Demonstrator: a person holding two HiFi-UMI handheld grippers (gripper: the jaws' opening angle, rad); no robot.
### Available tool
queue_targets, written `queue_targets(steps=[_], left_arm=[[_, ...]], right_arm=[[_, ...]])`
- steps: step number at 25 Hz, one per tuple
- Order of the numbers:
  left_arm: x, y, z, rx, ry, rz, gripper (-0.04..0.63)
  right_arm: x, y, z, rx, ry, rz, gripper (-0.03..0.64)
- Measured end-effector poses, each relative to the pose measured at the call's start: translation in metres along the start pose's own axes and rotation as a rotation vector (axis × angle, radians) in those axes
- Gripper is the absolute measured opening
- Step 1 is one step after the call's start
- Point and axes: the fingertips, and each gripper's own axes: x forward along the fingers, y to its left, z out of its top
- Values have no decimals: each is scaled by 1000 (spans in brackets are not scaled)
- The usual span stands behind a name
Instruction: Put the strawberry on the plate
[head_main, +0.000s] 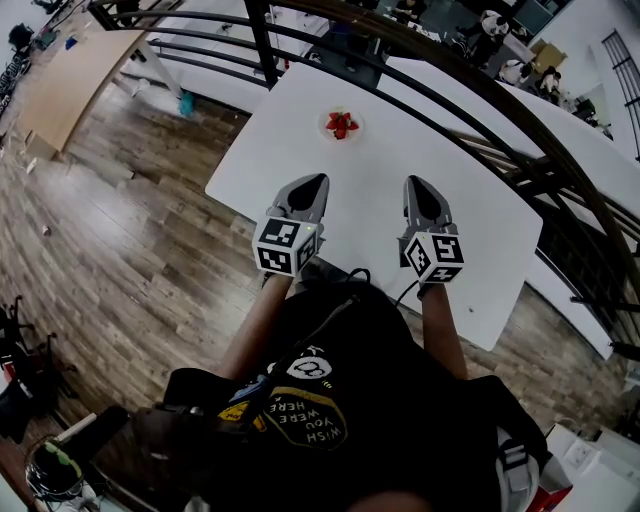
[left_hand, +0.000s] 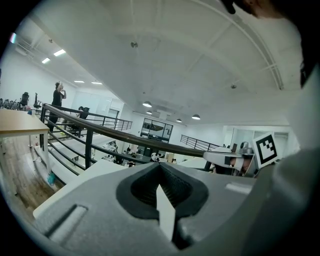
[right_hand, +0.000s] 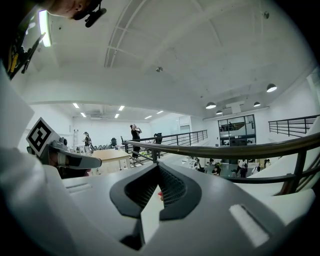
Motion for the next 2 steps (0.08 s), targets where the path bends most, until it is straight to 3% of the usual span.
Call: queue_targets(steps=[2], left_arm=[[1,-1,-1,-1,-1,-4,0]], right_arm=[[-1,-1,-1,2,2,0,3]])
